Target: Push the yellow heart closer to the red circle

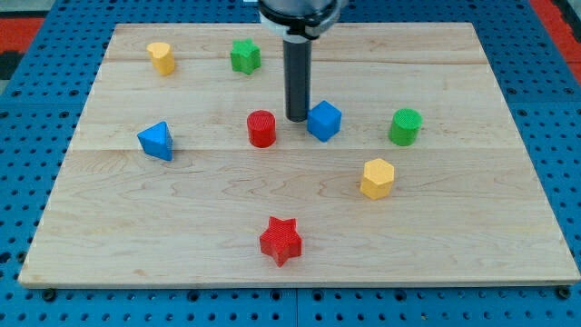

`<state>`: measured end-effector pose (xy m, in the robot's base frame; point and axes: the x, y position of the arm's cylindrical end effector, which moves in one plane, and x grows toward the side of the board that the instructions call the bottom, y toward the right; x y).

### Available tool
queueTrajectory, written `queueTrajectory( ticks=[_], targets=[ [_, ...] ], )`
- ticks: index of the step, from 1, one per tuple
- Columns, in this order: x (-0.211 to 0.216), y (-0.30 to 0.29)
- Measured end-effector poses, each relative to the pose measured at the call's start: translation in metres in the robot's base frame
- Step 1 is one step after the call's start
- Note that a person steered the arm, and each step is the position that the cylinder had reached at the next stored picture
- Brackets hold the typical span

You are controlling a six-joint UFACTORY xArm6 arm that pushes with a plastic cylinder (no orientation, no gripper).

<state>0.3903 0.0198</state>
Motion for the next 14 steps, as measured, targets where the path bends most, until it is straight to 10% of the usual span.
queueTrajectory(
  ticks=[4, 5, 7, 10, 13, 14],
  targets=[
    [-0.158, -0.17],
    [-0.145, -0.236],
    [0.021, -0.175],
    [-0.07, -0.235],
    [-0.116, -0.145],
    [-0.038, -0.123]
  ],
)
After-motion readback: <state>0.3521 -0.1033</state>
